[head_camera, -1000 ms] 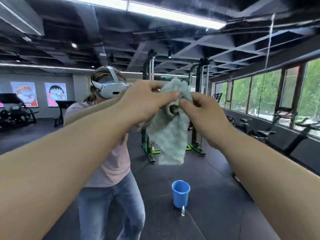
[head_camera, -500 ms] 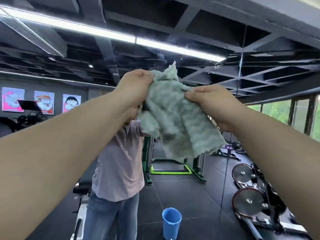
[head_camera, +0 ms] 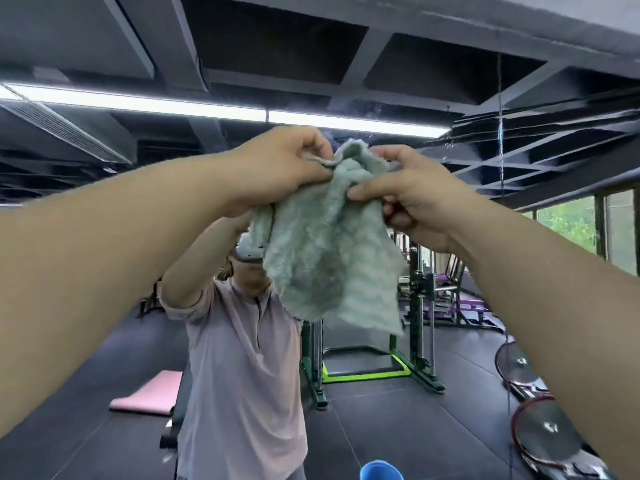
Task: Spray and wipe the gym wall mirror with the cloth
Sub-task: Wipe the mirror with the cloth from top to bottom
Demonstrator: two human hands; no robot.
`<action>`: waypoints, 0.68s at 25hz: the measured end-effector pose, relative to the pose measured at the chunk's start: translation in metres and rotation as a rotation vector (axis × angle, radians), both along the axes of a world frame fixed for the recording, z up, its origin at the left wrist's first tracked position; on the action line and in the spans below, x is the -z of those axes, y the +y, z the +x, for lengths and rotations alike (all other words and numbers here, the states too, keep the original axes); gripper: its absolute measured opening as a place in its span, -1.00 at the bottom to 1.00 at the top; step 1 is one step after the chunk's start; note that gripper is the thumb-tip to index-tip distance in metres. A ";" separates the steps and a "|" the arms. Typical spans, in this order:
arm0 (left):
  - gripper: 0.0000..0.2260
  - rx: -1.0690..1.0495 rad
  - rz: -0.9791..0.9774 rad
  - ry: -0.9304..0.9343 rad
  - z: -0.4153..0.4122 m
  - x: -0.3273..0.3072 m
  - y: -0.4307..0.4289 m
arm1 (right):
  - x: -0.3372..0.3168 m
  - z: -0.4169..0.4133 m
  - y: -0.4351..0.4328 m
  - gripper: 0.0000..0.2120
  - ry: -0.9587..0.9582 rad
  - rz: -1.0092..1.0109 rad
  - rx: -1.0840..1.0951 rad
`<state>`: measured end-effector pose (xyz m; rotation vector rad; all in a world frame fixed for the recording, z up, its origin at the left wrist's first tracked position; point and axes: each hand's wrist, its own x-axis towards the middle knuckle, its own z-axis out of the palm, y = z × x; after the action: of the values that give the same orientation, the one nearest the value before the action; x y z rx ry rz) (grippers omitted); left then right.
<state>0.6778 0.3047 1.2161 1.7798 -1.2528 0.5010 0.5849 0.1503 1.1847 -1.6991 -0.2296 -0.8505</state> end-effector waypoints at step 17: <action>-0.76 -1.049 -0.089 -0.823 0.038 -0.060 -0.073 | -0.113 0.069 -0.107 -0.81 -0.245 -0.735 1.114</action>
<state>0.7161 0.2312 1.2765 2.1255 -0.6161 1.9866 0.6542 0.0429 1.2976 -2.4147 0.3407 -1.9694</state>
